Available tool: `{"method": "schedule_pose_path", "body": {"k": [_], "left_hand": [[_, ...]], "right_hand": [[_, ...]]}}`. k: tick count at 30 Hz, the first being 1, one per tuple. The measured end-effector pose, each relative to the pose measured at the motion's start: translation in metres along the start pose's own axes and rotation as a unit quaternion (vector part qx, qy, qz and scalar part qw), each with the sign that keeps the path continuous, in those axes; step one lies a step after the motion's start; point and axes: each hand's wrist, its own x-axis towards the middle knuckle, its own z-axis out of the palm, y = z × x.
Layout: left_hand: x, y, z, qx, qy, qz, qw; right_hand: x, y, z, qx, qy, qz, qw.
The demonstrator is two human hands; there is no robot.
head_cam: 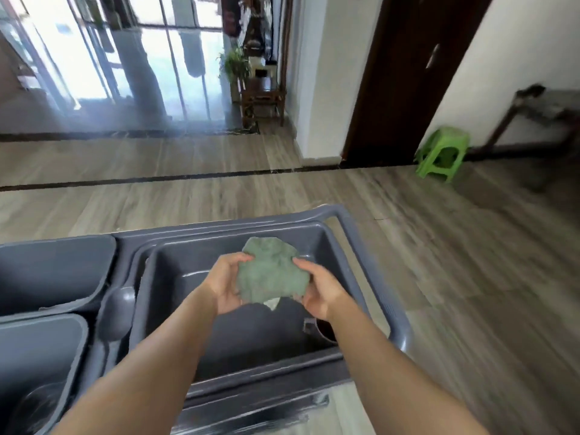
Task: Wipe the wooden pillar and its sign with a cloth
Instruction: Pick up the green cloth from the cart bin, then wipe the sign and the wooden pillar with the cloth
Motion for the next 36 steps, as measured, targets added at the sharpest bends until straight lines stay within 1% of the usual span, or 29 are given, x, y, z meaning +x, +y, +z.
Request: {"method": "schedule_pose_path", "body": {"k": [4, 6, 8, 10, 13, 16, 20, 23, 26, 29, 31, 34, 36], "left_hand": [[0.0, -0.004, 0.062, 0.093, -0.106, -0.026, 0.99], [-0.005, -0.02, 0.093, 0.135, -0.158, -0.037, 0.977], [-0.015, -0.047, 0.123, 0.169, -0.221, -0.05, 0.959], [-0.03, -0.078, 0.149, 0.199, -0.277, -0.062, 0.938], [-0.069, -0.132, 0.185, 0.253, -0.339, -0.087, 0.902], [-0.118, -0.194, 0.216, 0.299, -0.369, -0.12, 0.872], [-0.182, -0.269, 0.254, 0.348, -0.431, -0.148, 0.82], [-0.231, -0.323, 0.278, 0.368, -0.463, -0.168, 0.789], [-0.284, -0.376, 0.3, 0.381, -0.493, -0.177, 0.762], [-0.34, -0.426, 0.328, 0.391, -0.514, -0.175, 0.743], [-0.382, -0.458, 0.349, 0.396, -0.529, -0.165, 0.732], [-0.441, -0.494, 0.377, 0.389, -0.54, -0.149, 0.732], [-0.474, -0.502, 0.397, 0.391, -0.545, -0.132, 0.73]], "right_hand": [[-0.077, -0.017, -0.032, 0.036, 0.046, -0.091, 0.994], [-0.119, -0.01, -0.047, 0.062, 0.09, -0.135, 0.985], [-0.162, 0.006, -0.066, 0.078, 0.159, -0.188, 0.966], [-0.209, 0.03, -0.082, 0.097, 0.238, -0.235, 0.937], [-0.289, 0.074, -0.097, 0.123, 0.327, -0.26, 0.9], [-0.373, 0.12, -0.111, 0.142, 0.4, -0.282, 0.861], [-0.472, 0.178, -0.126, 0.167, 0.473, -0.302, 0.811], [-0.539, 0.223, -0.141, 0.185, 0.517, -0.319, 0.773], [-0.603, 0.264, -0.16, 0.2, 0.542, -0.327, 0.748], [-0.67, 0.298, -0.181, 0.214, 0.561, -0.334, 0.727], [-0.717, 0.318, -0.198, 0.224, 0.576, -0.348, 0.705], [-0.784, 0.332, -0.216, 0.219, 0.592, -0.354, 0.69], [-0.821, 0.327, -0.224, 0.2, 0.606, -0.352, 0.684]]}}
